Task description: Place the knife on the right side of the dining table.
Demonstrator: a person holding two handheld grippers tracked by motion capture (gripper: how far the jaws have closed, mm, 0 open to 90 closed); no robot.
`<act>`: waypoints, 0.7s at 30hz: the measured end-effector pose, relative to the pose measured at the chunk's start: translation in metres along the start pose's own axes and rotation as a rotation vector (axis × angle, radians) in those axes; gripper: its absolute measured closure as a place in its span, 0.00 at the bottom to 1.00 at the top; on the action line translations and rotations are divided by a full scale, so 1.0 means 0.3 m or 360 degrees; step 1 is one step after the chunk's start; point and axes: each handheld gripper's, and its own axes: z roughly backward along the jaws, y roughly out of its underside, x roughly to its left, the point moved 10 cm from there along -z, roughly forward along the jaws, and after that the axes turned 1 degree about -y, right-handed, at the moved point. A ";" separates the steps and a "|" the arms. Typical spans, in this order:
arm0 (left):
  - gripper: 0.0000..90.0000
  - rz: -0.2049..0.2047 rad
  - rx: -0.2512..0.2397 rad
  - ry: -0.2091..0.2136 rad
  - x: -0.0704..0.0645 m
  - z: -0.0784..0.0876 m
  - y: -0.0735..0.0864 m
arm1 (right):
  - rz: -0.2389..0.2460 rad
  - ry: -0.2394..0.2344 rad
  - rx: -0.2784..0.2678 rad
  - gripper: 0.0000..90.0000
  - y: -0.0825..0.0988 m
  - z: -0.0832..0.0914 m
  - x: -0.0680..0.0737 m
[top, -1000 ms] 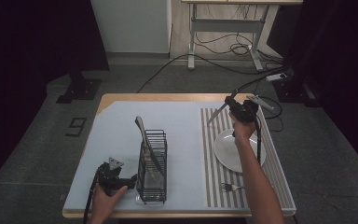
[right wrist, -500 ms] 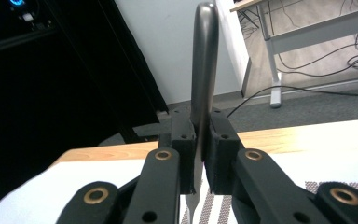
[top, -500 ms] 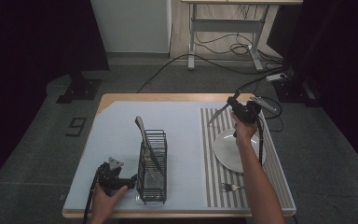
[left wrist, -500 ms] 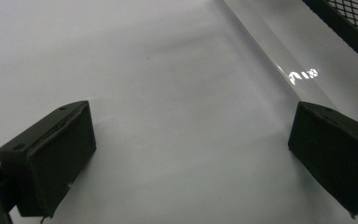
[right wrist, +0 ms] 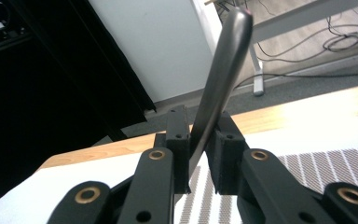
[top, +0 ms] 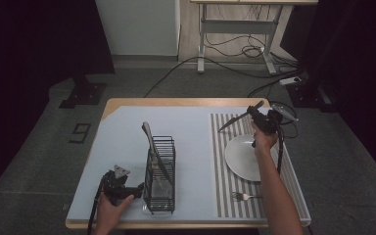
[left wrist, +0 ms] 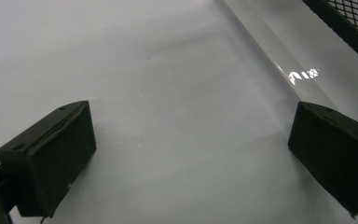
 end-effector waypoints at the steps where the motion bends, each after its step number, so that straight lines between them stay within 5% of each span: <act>1: 0.00 0.0000 0.0000 0.0000 0.000 0.000 0.000 | -0.0011 0.0003 0.0002 0.88 0.001 0.000 -0.009; 14: 0.00 0.0000 -0.0001 0.0000 0.000 0.000 0.000 | -0.0064 0.0089 0.0019 0.83 0.028 0.007 -0.093; 21: 0.00 0.0000 -0.0001 0.0000 0.000 0.000 0.000 | -0.0163 0.0159 0.0055 0.80 0.057 0.013 -0.152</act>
